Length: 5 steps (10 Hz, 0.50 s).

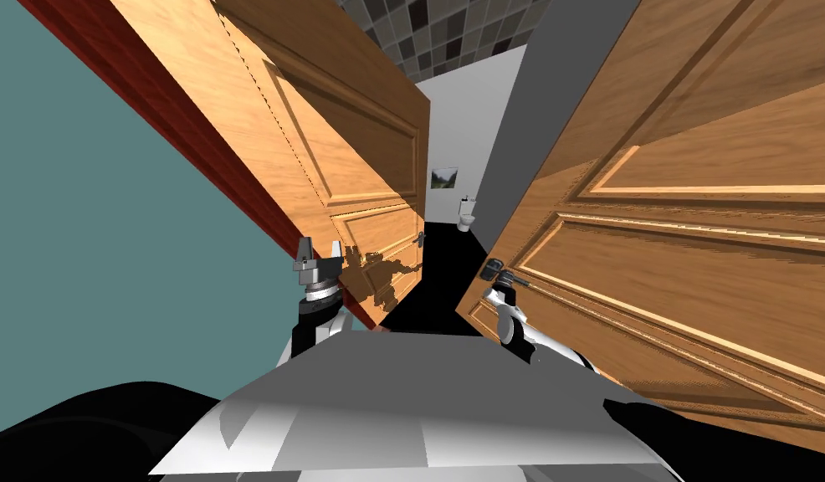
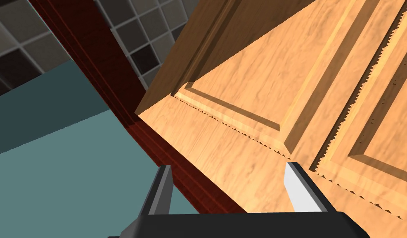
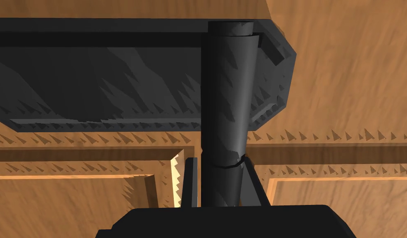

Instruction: Push the door open

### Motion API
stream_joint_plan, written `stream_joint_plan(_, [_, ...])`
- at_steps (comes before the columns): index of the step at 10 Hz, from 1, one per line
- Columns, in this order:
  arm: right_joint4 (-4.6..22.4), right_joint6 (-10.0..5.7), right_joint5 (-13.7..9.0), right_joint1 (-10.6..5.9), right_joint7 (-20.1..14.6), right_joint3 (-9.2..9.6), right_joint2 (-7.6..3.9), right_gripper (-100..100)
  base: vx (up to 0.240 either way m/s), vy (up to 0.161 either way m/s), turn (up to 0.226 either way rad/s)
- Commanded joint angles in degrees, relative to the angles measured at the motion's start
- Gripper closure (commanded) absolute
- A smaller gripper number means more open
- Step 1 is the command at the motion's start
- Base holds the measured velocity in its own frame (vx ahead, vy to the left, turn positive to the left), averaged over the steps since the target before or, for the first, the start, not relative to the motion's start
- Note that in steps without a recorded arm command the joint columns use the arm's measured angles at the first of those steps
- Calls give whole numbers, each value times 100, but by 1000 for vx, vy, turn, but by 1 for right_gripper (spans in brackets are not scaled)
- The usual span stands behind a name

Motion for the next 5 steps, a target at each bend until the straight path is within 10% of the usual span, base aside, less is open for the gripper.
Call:
stream_joint_plan(1, [31,-101,-60,-89,234,-198,70,100,50,-77,15])
stream_joint_plan(5, [100,-326,-194,-288,754,-640,226,100,66,-112,42])
